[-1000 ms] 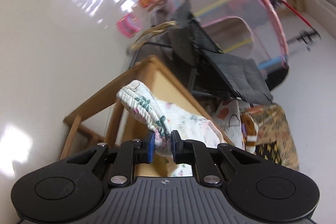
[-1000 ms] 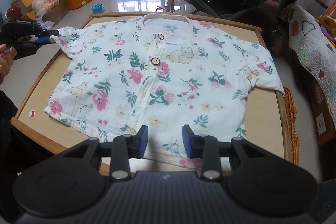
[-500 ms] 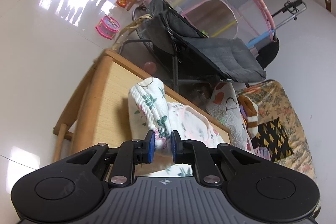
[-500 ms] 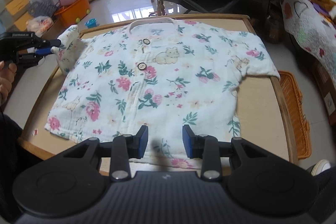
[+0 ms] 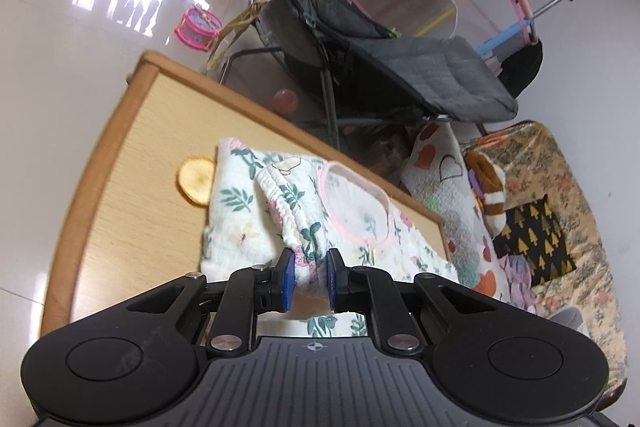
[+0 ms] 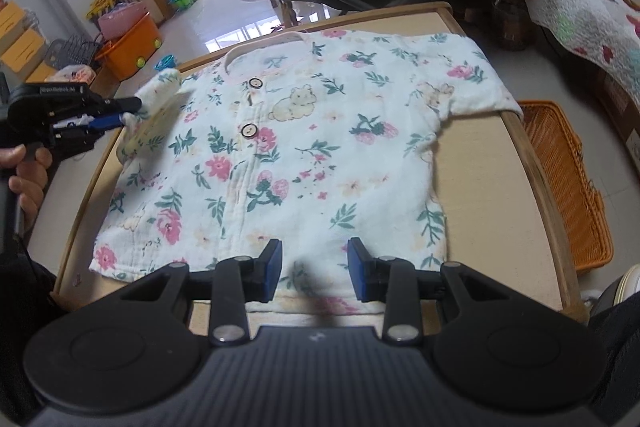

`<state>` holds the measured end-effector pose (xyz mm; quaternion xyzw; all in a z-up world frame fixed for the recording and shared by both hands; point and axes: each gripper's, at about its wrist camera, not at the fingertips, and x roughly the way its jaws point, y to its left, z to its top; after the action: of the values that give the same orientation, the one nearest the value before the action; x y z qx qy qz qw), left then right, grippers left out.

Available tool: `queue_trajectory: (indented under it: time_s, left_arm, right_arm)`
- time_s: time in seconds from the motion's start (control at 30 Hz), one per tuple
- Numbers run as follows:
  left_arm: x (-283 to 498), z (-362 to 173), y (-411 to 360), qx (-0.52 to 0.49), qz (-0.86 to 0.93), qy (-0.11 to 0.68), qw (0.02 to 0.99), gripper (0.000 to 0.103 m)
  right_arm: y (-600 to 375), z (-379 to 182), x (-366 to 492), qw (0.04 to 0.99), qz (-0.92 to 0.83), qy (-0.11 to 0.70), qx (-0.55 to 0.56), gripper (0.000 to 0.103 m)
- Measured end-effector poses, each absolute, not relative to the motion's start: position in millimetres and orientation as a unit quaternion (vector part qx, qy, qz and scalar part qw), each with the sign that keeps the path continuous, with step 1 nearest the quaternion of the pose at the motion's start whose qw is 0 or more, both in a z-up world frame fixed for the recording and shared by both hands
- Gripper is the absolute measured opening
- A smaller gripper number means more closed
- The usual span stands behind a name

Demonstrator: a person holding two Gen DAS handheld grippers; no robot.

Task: Fold clothes
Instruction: 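Lift the sleeve with the left gripper and fold it toward the buttons, then lay the sleeve on the shirt front and open the left gripper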

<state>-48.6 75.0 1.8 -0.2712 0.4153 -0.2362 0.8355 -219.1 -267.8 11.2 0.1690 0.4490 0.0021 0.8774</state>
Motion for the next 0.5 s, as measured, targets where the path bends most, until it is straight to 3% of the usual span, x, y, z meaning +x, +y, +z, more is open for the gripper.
queue_trajectory:
  time_s: [0.5]
  left_arm:
    - [-42.5,-8.4,34.5,-0.236,-0.23,0.435,0.838,0.016]
  right_arm:
    - [-273.0,6.7,-218.5,0.871,0.003,0.455,0.188,0.035]
